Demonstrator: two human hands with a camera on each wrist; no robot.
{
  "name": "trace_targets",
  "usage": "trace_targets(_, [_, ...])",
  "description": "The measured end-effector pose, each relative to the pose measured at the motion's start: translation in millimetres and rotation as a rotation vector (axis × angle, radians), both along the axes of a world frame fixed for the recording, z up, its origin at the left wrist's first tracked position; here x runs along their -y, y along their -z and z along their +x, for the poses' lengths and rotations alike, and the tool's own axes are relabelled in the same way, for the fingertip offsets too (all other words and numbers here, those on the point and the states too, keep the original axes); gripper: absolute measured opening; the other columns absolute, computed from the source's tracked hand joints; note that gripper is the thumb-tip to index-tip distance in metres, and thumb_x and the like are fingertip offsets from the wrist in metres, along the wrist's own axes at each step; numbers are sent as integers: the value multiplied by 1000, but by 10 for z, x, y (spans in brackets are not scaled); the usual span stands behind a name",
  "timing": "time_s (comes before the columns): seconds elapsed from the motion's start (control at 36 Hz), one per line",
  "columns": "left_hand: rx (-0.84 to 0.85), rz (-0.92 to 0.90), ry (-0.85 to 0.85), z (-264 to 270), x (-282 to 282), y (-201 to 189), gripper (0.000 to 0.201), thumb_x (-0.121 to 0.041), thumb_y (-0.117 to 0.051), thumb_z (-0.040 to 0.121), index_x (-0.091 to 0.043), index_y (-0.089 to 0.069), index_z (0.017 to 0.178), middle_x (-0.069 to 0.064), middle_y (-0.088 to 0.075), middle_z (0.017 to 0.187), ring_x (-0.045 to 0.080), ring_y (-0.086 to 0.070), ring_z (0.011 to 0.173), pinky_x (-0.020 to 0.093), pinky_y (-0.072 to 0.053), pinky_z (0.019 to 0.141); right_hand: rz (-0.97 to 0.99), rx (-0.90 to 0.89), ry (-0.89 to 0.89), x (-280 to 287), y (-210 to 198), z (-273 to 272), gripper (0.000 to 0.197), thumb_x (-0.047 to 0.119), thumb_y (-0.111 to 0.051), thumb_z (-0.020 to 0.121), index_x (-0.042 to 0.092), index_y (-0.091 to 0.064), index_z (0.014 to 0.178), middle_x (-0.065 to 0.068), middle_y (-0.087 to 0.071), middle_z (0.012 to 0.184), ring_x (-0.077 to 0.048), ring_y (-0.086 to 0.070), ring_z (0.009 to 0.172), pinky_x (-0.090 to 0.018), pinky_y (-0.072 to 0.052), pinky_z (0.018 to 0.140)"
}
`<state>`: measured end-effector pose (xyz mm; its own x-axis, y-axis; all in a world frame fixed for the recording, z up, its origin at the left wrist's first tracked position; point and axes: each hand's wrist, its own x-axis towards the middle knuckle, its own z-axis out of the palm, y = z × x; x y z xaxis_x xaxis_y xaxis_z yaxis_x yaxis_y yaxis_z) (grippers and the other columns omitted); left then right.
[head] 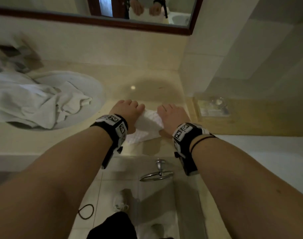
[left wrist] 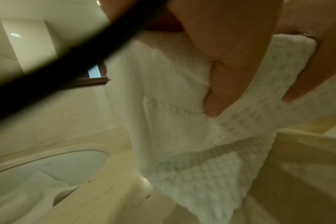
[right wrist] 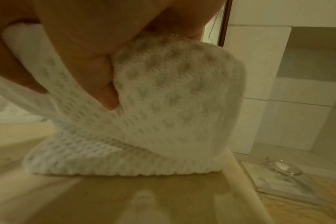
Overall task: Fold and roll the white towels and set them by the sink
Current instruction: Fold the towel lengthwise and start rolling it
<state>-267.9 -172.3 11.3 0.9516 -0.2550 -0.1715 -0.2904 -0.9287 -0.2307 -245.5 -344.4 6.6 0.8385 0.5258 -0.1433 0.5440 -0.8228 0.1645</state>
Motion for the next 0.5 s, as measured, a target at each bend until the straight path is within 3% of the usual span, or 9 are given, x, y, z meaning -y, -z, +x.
trace_targets(0.25, [-9,-21,-63,346,-96,-314,56,-35,-65,78,-19,-39,125,4,-53,117,25,-52,107,34,-46,88,48,26,17,-91,-314,324,50,40,-62,82,20,-44,124,-2,-48,125,-24,-47,115,-36,-40,90])
trace_targets(0.5, [100,-60,-72,1359,-411,-834,60,-35,-67,78,-16,-36,127,7,-53,120,27,-50,109,34,-43,88,35,158,31,-416,-843,1357,52,39,-63,81,19,-44,126,-3,-45,126,-26,-44,117,-39,-38,90])
